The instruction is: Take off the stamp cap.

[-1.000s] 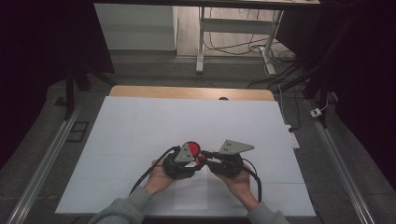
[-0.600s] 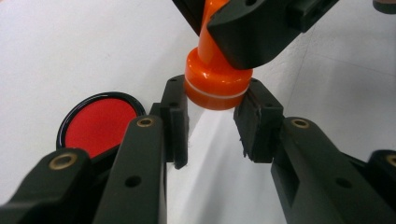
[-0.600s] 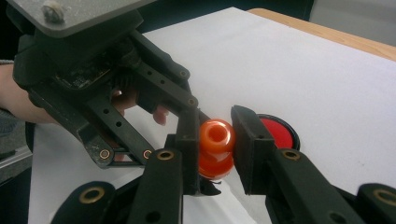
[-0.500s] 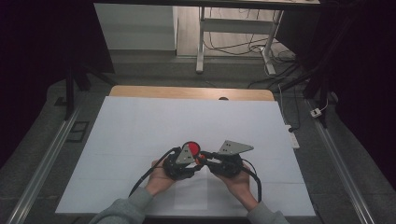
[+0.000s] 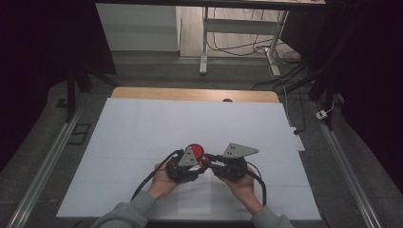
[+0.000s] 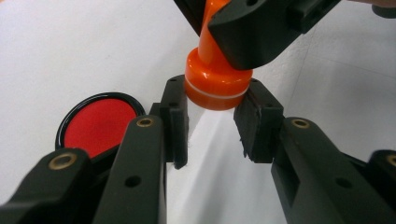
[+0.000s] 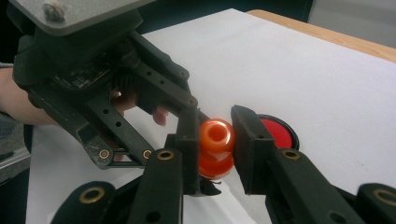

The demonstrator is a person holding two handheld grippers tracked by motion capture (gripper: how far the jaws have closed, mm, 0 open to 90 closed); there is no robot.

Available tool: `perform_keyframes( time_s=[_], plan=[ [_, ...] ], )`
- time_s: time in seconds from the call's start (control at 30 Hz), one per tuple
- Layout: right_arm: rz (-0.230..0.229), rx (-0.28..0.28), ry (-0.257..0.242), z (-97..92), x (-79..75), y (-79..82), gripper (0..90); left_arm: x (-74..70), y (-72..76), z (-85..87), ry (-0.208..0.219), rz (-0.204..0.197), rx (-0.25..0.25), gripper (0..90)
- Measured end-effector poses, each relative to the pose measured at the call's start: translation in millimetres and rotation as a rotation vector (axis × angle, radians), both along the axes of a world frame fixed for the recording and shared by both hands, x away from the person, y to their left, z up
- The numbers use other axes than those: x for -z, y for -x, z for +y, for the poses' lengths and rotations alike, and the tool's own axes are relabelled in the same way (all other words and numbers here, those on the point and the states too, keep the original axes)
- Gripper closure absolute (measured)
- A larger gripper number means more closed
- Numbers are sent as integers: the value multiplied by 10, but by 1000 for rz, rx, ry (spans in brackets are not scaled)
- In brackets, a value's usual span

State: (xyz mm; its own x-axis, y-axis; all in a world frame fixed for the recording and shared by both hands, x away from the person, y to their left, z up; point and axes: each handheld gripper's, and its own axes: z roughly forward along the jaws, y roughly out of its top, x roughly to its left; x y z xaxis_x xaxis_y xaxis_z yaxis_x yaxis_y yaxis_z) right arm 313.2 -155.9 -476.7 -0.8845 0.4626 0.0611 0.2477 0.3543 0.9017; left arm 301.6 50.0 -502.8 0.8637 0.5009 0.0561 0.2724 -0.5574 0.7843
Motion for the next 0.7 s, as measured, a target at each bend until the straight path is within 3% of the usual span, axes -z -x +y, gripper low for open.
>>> perform_keyframes(
  time_s=[0.7],
  plan=[
    [0,0,-4,3,9,-3,720,-6,3,7,10,-1,4,646]
  ],
)
